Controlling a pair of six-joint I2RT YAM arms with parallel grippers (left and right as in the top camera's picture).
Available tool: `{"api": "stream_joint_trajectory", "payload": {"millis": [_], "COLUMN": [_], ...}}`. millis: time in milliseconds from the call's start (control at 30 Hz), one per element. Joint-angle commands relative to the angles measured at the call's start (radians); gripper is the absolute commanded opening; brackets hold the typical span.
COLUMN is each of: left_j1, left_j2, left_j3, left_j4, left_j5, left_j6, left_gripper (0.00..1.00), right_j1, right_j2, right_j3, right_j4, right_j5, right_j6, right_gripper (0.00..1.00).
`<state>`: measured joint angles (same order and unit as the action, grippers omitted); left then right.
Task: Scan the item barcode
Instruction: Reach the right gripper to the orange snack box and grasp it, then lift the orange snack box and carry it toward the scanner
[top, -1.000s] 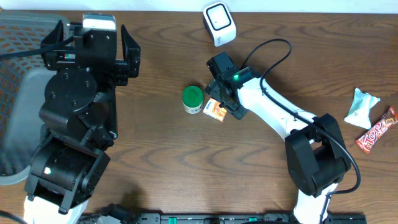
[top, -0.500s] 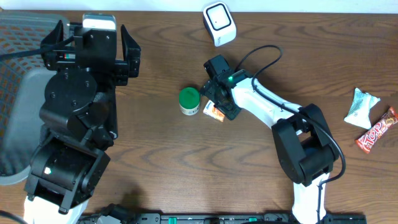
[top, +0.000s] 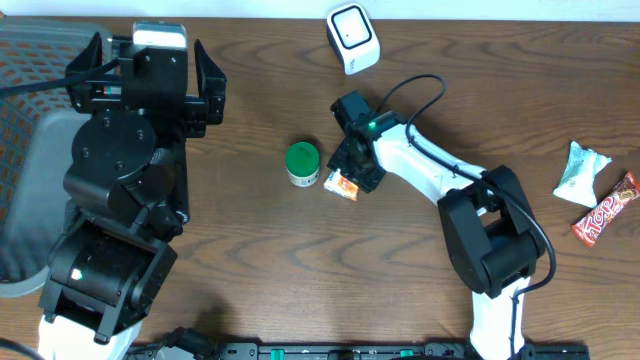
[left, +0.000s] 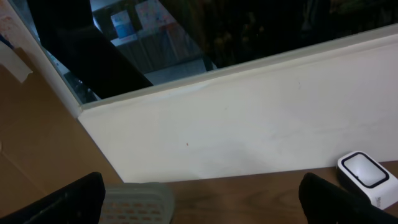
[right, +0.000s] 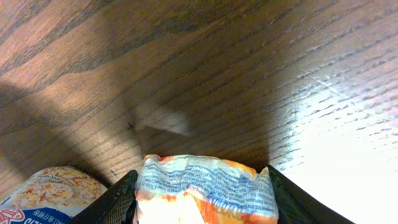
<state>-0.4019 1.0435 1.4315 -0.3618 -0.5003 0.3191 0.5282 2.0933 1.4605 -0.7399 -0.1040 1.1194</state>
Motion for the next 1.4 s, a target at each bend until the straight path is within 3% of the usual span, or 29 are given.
{"api": "stream_joint_trajectory", "payload": {"millis": [0,133,600,1033,1367], "left_j1": [0.004,0.004,0.004,0.004,0.004], "left_j2": [-0.006,-0.006,-0.006,-0.006,-0.006], "left_j3": [0.016,0.016,0.016,0.016,0.016], "left_j4": [0.003,0.003,0.003,0.003,0.003], "left_j5": [-0.006,-0.006,-0.006,-0.006,-0.006], "left_j6": [0.009,0.009,0.009,0.009,0.009], "left_gripper": [1.0,1.0,1.0,1.0,1.0], "right_j1": [-0.041,-0.092,-0.311,-0.451,-0.46], "right_j2": [0.017,-0.01,-0.048,-0.048,-0.048], "right_j3": [0.002,0.005,0.005,0.005,0.005], "right_j4": [-0.018,-0.051,-0.277,-0.429,-0.435], "right_j5": [-0.054,-0.143,-0.514,-0.587,-0.613], "right_j6": [-0.073,-0.11,-0.441,-0.596,-0.605], "right_gripper": [0.54,0.51,0.48,0.47,0.47]}}
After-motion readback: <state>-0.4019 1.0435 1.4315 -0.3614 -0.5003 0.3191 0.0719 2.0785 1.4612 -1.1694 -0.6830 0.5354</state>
